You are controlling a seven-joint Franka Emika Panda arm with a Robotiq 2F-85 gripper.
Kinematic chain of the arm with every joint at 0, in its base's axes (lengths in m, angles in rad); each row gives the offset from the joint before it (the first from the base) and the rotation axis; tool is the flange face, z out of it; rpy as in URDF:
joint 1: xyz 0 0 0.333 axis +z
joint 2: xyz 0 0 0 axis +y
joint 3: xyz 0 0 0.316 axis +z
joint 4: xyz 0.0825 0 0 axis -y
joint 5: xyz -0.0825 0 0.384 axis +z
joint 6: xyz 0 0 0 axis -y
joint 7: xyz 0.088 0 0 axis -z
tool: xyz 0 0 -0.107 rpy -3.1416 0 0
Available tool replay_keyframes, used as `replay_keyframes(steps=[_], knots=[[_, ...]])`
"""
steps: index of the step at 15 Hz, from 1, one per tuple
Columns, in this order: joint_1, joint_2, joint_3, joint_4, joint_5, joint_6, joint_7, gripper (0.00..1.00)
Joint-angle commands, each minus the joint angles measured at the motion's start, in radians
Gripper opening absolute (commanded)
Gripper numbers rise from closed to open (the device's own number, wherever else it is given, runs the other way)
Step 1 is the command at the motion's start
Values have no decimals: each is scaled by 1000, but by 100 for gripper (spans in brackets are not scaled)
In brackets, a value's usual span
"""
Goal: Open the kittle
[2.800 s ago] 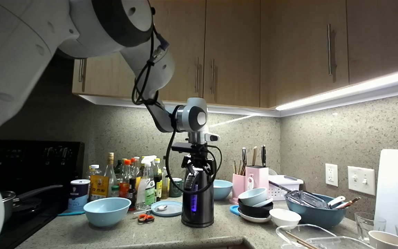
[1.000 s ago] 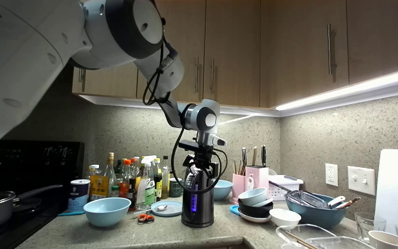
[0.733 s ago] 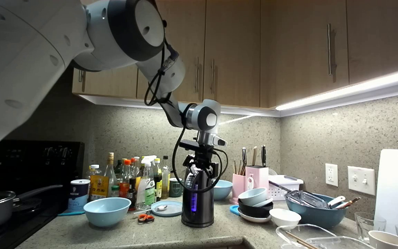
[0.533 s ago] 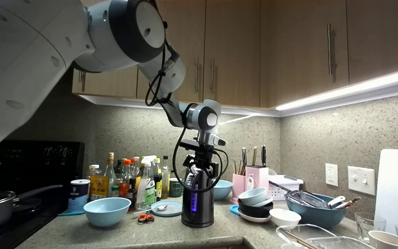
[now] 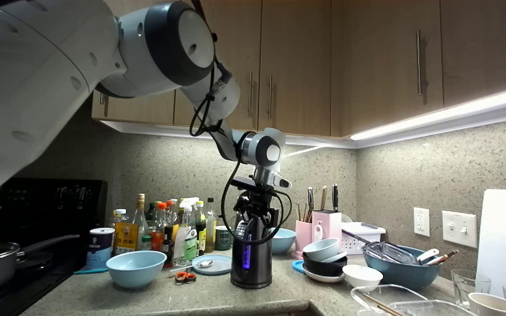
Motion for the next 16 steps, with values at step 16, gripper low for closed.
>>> replay_keyframes(steps=[16], knots=[[56, -178, -4, -50, -91, -19, 50, 100]])
